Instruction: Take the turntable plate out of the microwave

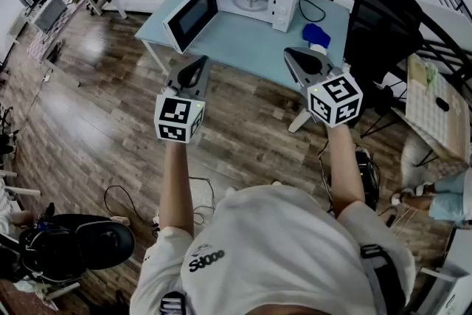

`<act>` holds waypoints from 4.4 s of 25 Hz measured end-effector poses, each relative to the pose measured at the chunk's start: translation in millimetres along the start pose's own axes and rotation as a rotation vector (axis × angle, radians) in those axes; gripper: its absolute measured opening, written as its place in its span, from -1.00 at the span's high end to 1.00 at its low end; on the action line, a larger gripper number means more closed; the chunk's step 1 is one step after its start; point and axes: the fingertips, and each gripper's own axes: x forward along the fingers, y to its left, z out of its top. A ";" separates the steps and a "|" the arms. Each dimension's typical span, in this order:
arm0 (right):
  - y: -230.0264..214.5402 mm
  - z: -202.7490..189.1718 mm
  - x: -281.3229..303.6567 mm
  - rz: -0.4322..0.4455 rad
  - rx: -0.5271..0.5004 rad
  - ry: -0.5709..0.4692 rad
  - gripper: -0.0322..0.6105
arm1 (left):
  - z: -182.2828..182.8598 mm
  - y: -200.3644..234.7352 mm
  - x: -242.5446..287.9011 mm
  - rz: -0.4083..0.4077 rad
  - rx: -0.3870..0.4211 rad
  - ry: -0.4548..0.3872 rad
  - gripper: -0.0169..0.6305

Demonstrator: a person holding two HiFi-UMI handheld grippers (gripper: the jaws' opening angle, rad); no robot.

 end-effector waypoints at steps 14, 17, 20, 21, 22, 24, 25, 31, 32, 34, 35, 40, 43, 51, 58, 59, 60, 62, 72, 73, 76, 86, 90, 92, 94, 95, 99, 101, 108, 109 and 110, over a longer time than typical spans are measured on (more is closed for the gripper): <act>43.1 -6.8 36.0 -0.005 0.053 -0.007 0.88 | -34.7 26.7 -27.3 -0.046 -0.038 0.012 0.89; 59.6 -9.1 46.5 -0.025 0.060 0.016 0.88 | -43.0 38.3 -39.5 -0.064 -0.052 0.009 0.89; 75.2 -12.1 56.1 -0.043 0.068 0.032 0.88 | -52.2 52.5 -47.4 -0.074 -0.059 0.016 0.89; 79.8 -15.3 59.3 -0.041 0.068 0.042 0.88 | -56.0 56.7 -48.8 -0.074 -0.066 0.020 0.89; 83.7 -19.2 62.0 -0.036 0.066 0.055 0.88 | -59.9 59.7 -50.0 -0.074 -0.075 0.021 0.89; 88.1 -24.7 66.3 -0.031 0.062 0.070 0.88 | -66.1 63.5 -52.3 -0.075 -0.089 0.018 0.89; 88.6 -25.0 68.1 -0.033 0.062 0.069 0.88 | -68.1 65.5 -53.0 -0.075 -0.089 0.019 0.89; 73.6 -27.7 85.2 -0.041 0.106 0.068 0.88 | -78.9 79.8 -41.8 -0.068 -0.098 0.032 0.89; 66.8 -27.9 91.4 -0.042 0.104 0.065 0.88 | -80.9 84.5 -35.8 -0.065 -0.096 0.037 0.89; 47.6 -28.9 104.8 -0.052 0.095 0.062 0.88 | -83.9 94.1 -19.3 -0.058 -0.095 0.046 0.89; 35.2 -29.3 112.0 -0.061 0.097 0.059 0.88 | -84.7 99.2 -8.7 -0.055 -0.095 0.050 0.89; -37.0 -35.5 156.8 -0.067 0.186 0.038 0.88 | -88.7 128.2 63.6 -0.036 -0.105 0.078 0.89; -83.3 -43.0 185.8 -0.046 0.180 0.039 0.88 | -89.0 140.3 118.7 -0.037 -0.108 0.097 0.89; -203.9 -54.2 249.7 0.004 0.154 0.054 0.88 | -77.3 161.0 255.2 -0.036 -0.123 0.119 0.89; -266.9 -70.8 290.0 0.048 0.135 0.063 0.88 | -87.1 174.8 340.1 -0.019 -0.183 0.149 0.89; -274.7 -73.0 294.4 0.048 0.137 0.059 0.88 | -88.7 175.8 350.7 -0.019 -0.189 0.152 0.89; -282.4 -74.9 299.2 0.048 0.142 0.055 0.88 | -90.3 176.9 361.3 -0.021 -0.195 0.153 0.89; -294.4 -79.5 308.8 0.051 0.154 0.051 0.88 | -95.0 178.4 381.2 -0.031 -0.207 0.161 0.89; -317.7 -122.8 356.4 0.025 0.196 0.129 0.88 | -145.5 207.4 466.1 -0.072 -0.251 0.214 0.89; -320.0 -126.8 363.9 0.013 0.200 0.141 0.88 | -150.2 213.5 475.1 -0.079 -0.247 0.211 0.89; -325.4 -136.8 386.4 -0.047 0.219 0.176 0.88 | -167.8 231.1 501.2 -0.118 -0.242 0.215 0.89; -333.9 -175.9 435.6 -0.306 0.258 0.314 0.88 | -235.3 245.3 560.7 -0.326 -0.232 0.286 0.89; -331.7 -201.0 449.0 -0.345 0.325 0.318 0.88 | -264.8 242.2 567.8 -0.359 -0.299 0.344 0.89; -331.1 -210.2 451.0 -0.374 0.350 0.313 0.88 | -274.2 239.1 567.6 -0.362 -0.387 0.369 0.88; -329.6 -220.9 452.1 -0.388 0.374 0.316 0.88 | -282.1 233.0 567.1 -0.364 -0.483 0.390 0.87; -328.2 -227.6 453.8 -0.383 0.381 0.324 0.87 | -286.8 229.9 568.1 -0.362 -0.525 0.400 0.84; -324.6 -255.2 463.8 -0.323 0.377 0.379 0.67 | -304.1 218.2 580.9 -0.321 -0.688 0.418 0.64; -326.0 -266.1 468.1 -0.296 0.381 0.394 0.57 | -309.2 212.4 592.0 -0.303 -0.772 0.401 0.59; -331.0 -293.5 475.7 -0.256 0.391 0.440 0.52 | -349.5 205.0 622.3 -0.164 -0.989 0.429 0.46; -331.9 -297.3 476.2 -0.258 0.394 0.446 0.52 | -356.5 204.1 624.8 -0.147 -0.996 0.441 0.44; -333.1 -300.6 476.6 -0.260 0.394 0.452 0.52 | -362.6 203.1 627.8 -0.134 -1.009 0.450 0.41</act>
